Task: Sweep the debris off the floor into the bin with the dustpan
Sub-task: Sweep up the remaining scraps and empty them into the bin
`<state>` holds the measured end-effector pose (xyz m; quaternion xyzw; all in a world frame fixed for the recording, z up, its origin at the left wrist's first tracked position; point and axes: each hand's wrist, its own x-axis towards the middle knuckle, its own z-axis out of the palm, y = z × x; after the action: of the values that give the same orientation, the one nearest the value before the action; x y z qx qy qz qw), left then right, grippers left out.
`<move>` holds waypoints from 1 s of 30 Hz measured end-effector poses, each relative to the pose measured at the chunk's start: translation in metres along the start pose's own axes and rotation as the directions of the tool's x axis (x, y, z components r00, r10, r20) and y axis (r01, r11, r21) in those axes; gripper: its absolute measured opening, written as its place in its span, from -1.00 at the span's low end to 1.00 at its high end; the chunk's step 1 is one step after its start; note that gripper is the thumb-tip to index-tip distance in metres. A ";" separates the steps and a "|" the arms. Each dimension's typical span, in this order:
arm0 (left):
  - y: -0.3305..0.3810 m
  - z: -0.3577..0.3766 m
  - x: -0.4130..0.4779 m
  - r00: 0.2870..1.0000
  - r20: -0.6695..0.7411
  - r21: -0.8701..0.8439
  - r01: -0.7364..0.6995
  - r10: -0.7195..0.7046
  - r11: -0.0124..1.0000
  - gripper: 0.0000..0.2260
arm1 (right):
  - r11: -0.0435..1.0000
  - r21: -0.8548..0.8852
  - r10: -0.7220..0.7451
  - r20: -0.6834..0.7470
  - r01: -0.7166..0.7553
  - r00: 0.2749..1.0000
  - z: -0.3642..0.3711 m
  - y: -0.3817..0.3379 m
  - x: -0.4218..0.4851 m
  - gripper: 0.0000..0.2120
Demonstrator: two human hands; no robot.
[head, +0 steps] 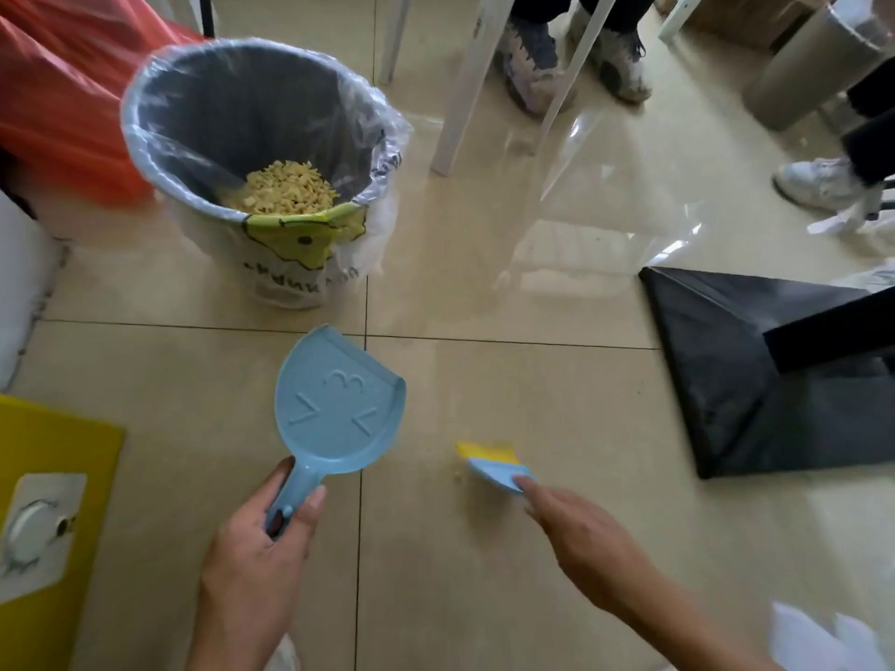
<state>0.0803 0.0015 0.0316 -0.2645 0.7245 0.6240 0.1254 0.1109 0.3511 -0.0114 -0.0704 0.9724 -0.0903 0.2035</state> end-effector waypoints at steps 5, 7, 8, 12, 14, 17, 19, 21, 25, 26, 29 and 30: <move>-0.016 -0.011 -0.001 0.998 0.012 0.080 0.062 -0.063 0.995 -0.75 | 0.836 -0.026 0.539 -0.150 -0.548 0.829 -0.026 0.052 -0.035 -0.75; -0.016 -0.022 0.001 0.998 -0.007 0.106 0.061 -0.060 0.993 -0.67 | 0.742 -0.195 0.648 -0.034 -0.641 0.761 -0.030 0.047 -0.037 -0.82; -0.018 -0.028 0.004 0.998 -0.023 0.124 0.066 -0.063 0.990 -0.63 | 0.741 -0.236 0.651 0.023 -0.629 0.759 -0.028 0.036 -0.034 -0.81; -0.015 -0.045 0.017 0.997 -0.059 0.097 0.058 -0.052 0.994 -0.87 | 0.789 -0.153 0.610 0.071 -0.595 0.790 0.003 -0.050 0.016 -0.94; -0.010 -0.048 0.021 0.999 -0.049 0.115 0.001 0.005 0.993 -0.80 | 0.843 -0.069 0.536 0.007 -0.534 0.844 0.013 -0.095 0.047 -0.87; 0.000 -0.050 0.023 0.997 -0.072 0.138 -0.032 0.042 0.990 -0.61 | 0.888 0.033 0.460 -0.026 -0.459 0.888 0.004 -0.166 0.076 -0.89; 0.004 -0.051 0.023 0.995 -0.086 0.118 -0.040 0.050 0.992 -0.60 | 0.910 0.007 0.414 0.064 -0.415 0.908 -0.006 -0.198 0.082 -0.76; 0.002 -0.054 0.024 0.995 -0.087 0.075 -0.035 0.042 0.997 -0.62 | 0.914 0.027 0.400 0.101 -0.404 0.911 -0.026 -0.212 0.078 -0.74; -0.002 -0.060 0.033 0.991 -0.126 0.034 -0.041 0.044 0.999 -0.86 | 0.845 0.329 0.431 0.045 -0.421 0.901 -0.073 -0.201 0.057 -0.74; 0.000 -0.062 0.036 0.989 -0.134 0.047 -0.050 0.056 0.998 -0.86 | 0.802 0.426 0.441 0.050 -0.418 0.896 -0.080 -0.198 0.055 -0.69; 0.006 -0.066 0.043 0.982 -0.159 0.083 -0.093 0.106 0.992 -0.90 | 0.580 0.729 0.347 0.182 -0.363 0.920 -0.067 -0.211 0.066 -0.68; 0.009 -0.066 0.043 0.980 -0.163 0.077 -0.104 0.116 0.992 -0.91 | 0.457 0.824 0.318 0.201 -0.335 0.927 -0.054 -0.220 0.074 -0.71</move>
<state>0.0497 -0.0719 0.0293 -0.2710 0.7668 0.5806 0.0384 0.0444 0.1316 0.0537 0.2236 0.7978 -0.5087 0.2339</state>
